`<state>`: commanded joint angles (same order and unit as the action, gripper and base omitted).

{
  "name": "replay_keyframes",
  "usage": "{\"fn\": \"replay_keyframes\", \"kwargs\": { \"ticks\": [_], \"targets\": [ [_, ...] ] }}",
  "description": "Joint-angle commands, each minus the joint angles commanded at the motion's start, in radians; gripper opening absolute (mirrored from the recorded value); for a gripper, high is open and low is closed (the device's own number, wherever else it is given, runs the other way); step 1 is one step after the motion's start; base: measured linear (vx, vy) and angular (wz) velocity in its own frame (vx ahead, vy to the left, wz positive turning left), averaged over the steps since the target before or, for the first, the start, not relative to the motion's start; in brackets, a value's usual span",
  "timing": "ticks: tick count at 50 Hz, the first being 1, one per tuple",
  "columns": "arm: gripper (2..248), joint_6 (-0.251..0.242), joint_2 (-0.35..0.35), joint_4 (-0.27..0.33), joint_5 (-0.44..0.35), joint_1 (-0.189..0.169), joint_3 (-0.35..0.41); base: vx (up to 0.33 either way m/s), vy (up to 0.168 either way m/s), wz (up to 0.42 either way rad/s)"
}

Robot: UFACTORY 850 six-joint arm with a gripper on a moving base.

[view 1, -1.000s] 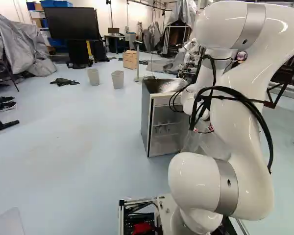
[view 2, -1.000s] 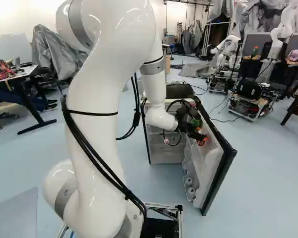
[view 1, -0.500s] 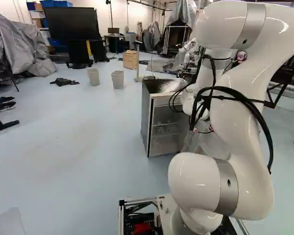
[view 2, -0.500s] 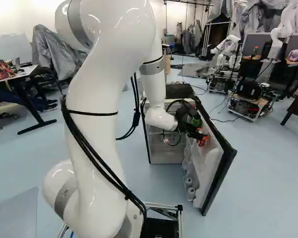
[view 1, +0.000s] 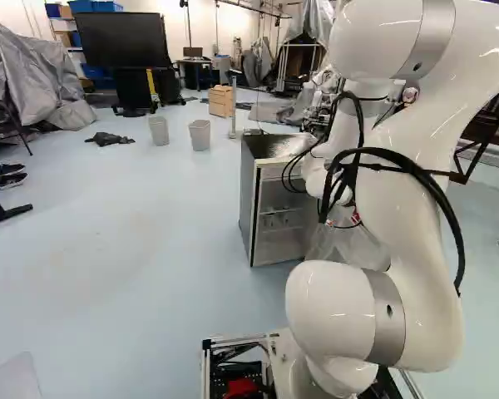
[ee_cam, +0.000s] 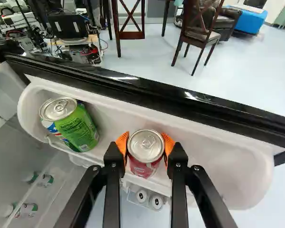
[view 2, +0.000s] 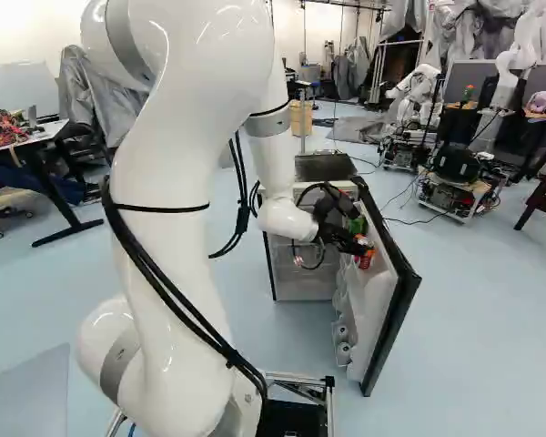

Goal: Grab a drink from the fridge

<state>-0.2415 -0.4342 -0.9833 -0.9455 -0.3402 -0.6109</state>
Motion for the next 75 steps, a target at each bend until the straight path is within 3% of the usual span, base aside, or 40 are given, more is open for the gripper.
{"fn": "replay_keyframes", "kwargs": {
  "ticks": [16, 55, 75],
  "targets": [
    [98, 0.0, 0.037, 0.003, -0.071, 0.046, 0.053, 0.0, 0.0, 0.0],
    [98, 0.0, 0.141, 0.03, -0.256, 0.194, 0.196, 0.0, 0.0, 0.0],
    [98, 0.0, 0.177, 0.066, -0.32, 0.255, 0.242, 0.0, 0.0, 0.0]
  ]
}}
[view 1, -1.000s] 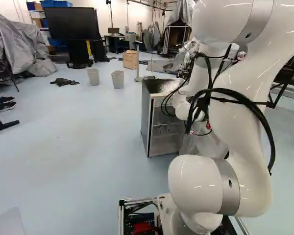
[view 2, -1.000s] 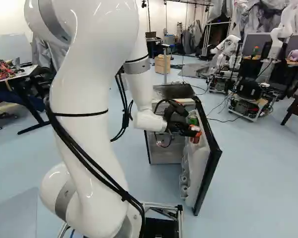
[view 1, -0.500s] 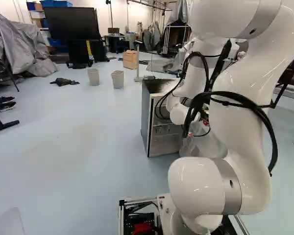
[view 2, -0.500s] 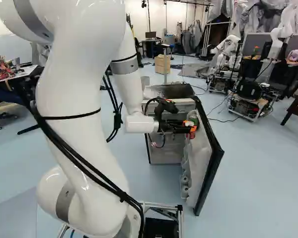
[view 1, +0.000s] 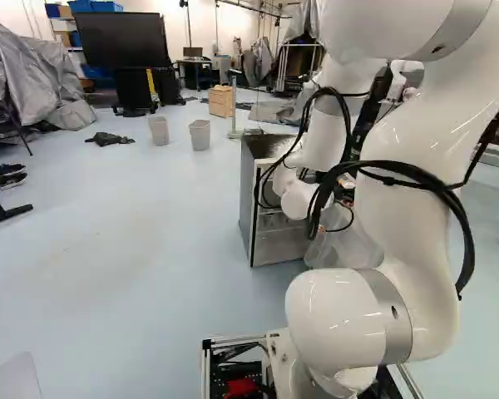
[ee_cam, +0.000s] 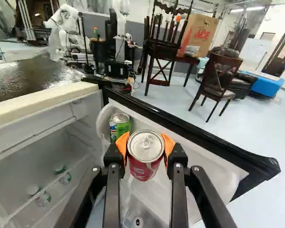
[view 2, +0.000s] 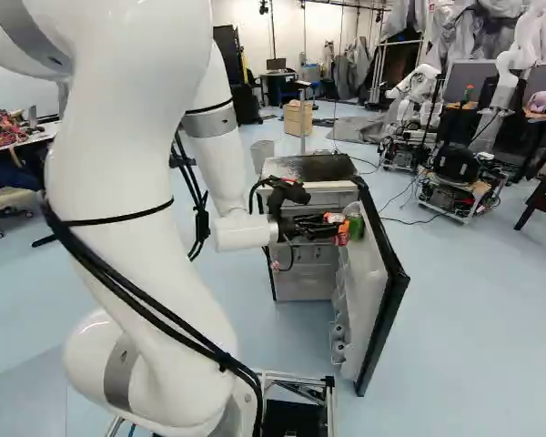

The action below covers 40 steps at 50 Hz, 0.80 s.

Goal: Grab a drink from the fridge

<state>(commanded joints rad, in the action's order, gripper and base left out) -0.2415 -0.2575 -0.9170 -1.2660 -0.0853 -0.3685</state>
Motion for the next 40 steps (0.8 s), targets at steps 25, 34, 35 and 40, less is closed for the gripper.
{"fn": "replay_keyframes", "kwargs": {
  "ticks": [25, 34, 35, 40],
  "targets": [
    [98, 0.0, 0.034, 0.015, -0.009, 0.076, 0.043, 0.0, 0.0, 0.0],
    [98, 0.0, 0.043, 0.015, -0.009, 0.103, 0.055, 0.0, 0.0, 0.0],
    [98, 0.0, 0.044, 0.015, -0.009, 0.106, 0.056, 0.0, 0.0, 0.0],
    [98, 0.0, 0.05, 0.015, -0.009, 0.122, 0.062, 0.0, 0.0, 0.0]
  ]
}}
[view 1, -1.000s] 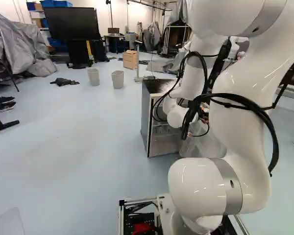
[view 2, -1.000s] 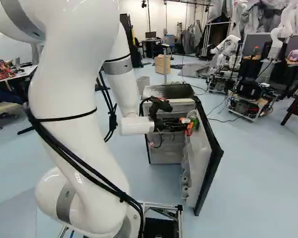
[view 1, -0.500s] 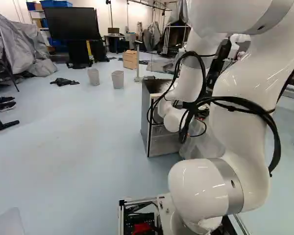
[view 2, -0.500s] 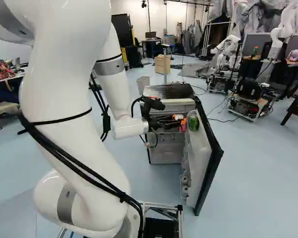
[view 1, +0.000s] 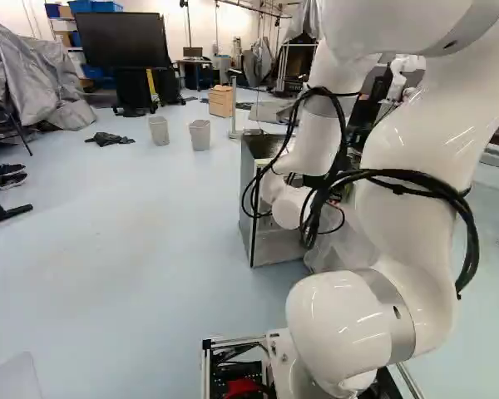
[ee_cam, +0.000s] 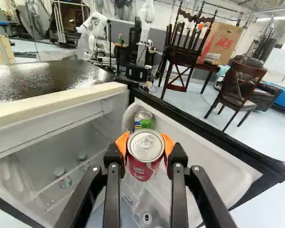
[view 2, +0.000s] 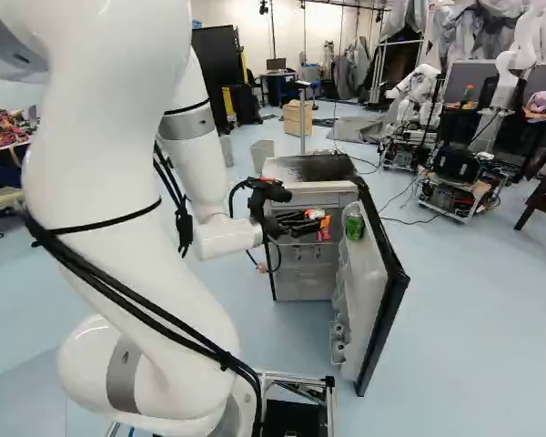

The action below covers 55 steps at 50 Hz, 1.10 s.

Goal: Grab a drink from the fridge

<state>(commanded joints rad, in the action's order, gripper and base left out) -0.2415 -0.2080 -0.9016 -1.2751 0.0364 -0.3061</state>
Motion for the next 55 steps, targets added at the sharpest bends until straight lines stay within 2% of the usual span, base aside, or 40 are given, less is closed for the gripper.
{"fn": "replay_keyframes", "kwargs": {
  "ticks": [31, 43, 55],
  "targets": [
    [98, 0.0, 0.03, 0.0, 0.0, 0.077, 0.014, 0.0, 0.0, 0.0],
    [98, 0.0, 0.068, 0.0, 0.011, 0.091, 0.014, 0.0, 0.0, 0.0],
    [98, 0.0, 0.111, 0.004, 0.069, 0.093, 0.019, 0.0, 0.0, 0.0]
  ]
}}
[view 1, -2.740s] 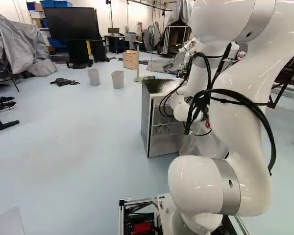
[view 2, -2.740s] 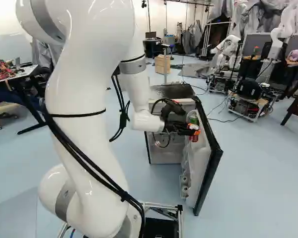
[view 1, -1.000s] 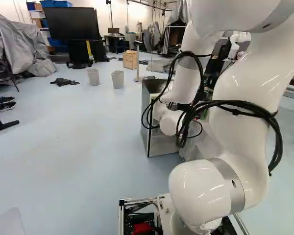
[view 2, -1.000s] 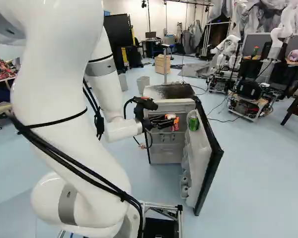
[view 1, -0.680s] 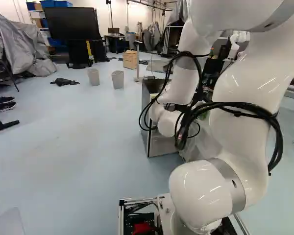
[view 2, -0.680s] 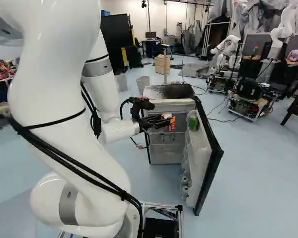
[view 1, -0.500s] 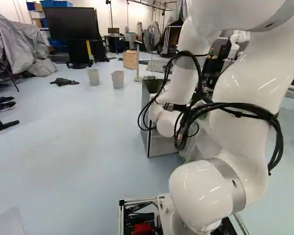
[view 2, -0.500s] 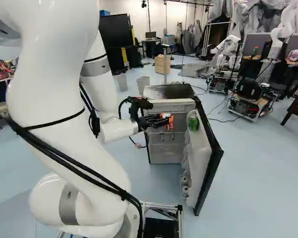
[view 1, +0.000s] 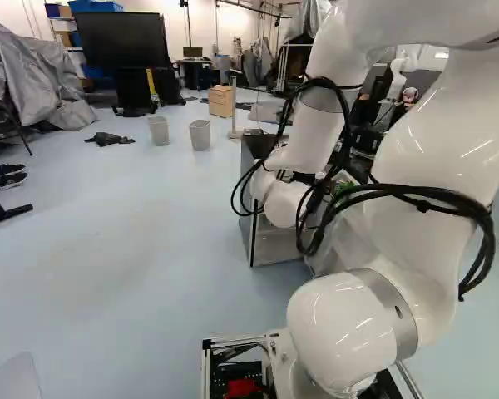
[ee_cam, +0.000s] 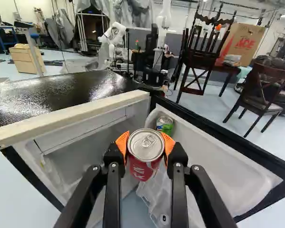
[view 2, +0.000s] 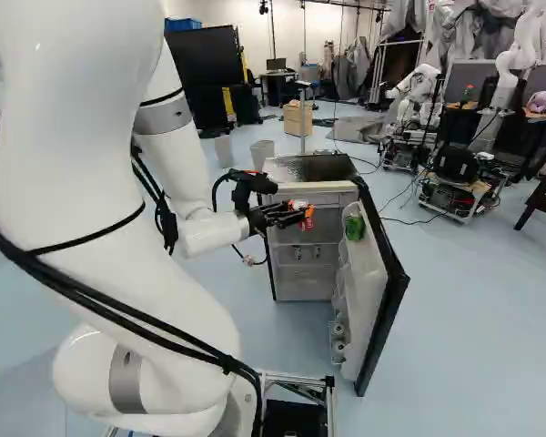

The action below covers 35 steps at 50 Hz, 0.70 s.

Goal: Grab a drink from the fridge

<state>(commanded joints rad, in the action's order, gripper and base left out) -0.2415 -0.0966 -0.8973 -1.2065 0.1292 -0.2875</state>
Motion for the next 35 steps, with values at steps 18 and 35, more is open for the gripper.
{"fn": "replay_keyframes", "kwargs": {
  "ticks": [18, 35],
  "targets": [
    [98, 0.0, 0.068, 0.02, 0.095, 0.0, 0.01, 0.0, 0.0, 0.0],
    [98, 0.0, 0.132, 0.096, 0.153, -0.001, 0.018, 0.0, 0.0, 0.0]
  ]
}}
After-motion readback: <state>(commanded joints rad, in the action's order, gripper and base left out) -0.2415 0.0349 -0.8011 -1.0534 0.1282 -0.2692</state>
